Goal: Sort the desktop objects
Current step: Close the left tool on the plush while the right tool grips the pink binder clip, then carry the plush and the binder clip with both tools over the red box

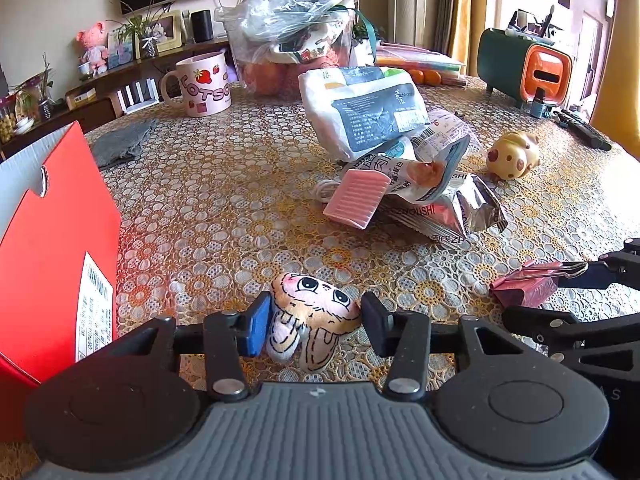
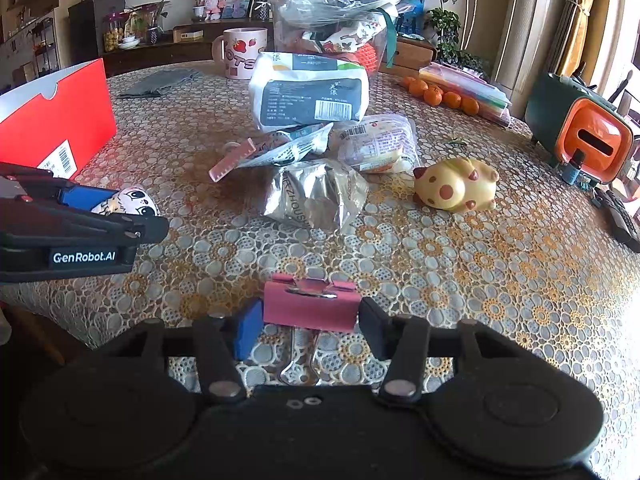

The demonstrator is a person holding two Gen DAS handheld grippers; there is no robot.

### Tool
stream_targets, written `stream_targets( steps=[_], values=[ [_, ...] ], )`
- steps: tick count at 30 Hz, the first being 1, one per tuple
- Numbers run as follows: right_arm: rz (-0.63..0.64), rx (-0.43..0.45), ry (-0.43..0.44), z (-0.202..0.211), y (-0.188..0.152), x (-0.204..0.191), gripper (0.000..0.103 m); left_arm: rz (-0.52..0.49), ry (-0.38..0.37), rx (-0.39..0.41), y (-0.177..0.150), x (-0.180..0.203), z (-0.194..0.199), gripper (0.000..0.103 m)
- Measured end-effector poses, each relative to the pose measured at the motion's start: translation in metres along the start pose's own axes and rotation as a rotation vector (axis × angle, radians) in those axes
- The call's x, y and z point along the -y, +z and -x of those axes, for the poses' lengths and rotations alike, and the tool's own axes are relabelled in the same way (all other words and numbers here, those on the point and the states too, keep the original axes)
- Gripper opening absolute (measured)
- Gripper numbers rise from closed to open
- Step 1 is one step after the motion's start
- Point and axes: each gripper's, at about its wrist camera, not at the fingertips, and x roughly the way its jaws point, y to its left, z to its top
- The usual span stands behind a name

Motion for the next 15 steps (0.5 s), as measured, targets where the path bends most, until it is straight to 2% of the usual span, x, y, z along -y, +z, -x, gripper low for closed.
stream_targets(
  steps=[15],
  values=[
    [0.001, 0.043, -0.021, 0.017, 0.004, -0.004, 0.049, 0.06, -0.031, 0.008, -0.002, -0.008, 0.025, 0.045]
  ],
)
